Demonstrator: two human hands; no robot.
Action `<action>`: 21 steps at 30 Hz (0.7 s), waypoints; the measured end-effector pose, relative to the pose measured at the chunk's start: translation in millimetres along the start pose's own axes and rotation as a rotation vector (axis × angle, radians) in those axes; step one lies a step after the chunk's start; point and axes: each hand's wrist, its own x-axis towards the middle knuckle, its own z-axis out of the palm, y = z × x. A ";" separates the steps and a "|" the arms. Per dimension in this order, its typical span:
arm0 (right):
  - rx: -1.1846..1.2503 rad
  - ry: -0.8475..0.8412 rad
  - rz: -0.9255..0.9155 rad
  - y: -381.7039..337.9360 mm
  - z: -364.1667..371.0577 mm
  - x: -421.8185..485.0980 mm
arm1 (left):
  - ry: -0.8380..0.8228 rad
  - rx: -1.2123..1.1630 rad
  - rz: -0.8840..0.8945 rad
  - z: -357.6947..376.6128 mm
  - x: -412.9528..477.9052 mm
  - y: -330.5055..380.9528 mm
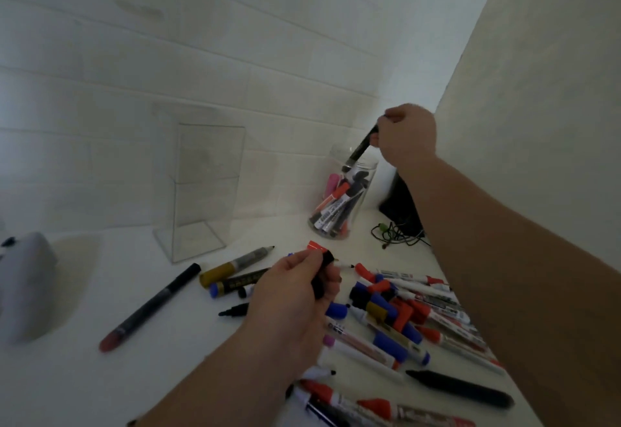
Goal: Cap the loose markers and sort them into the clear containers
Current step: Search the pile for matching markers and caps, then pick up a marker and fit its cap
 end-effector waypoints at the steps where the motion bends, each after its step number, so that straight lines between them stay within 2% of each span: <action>1: -0.038 -0.077 0.061 2.7 2.3 -0.2 | 0.000 -0.021 -0.005 -0.1 0.6 0.7; 3: -0.216 -0.099 0.042 7.6 -3.4 0.0 | -0.006 -0.051 -0.027 -0.2 3.1 0.9; 5: -0.368 -0.013 -0.079 7.5 -23.7 -9.4 | -0.028 -0.057 -0.062 -0.8 3.5 -0.6; 7: -0.369 -0.037 -0.094 9.8 -49.7 -32.9 | -0.065 -0.019 -0.105 0.3 -0.1 -2.4; 9: -0.382 -0.177 -0.058 19.1 -78.2 -67.7 | -0.117 0.048 -0.141 3.1 -7.2 -5.5; 14: -0.630 -0.599 -0.043 50.0 -142.4 -135.0 | -0.158 0.208 -0.155 10.5 -23.3 -15.3; 16: -0.617 -0.646 -0.019 66.7 -155.2 -149.2 | -0.142 0.238 -0.130 14.0 -26.6 -17.9; 19: -0.484 -0.566 -0.053 86.7 -153.8 -171.1 | -0.123 0.282 -0.058 15.4 -24.3 -20.7; 21: -0.478 -0.605 -0.055 95.7 -146.7 -178.4 | -0.090 0.310 0.017 14.4 -18.9 -21.0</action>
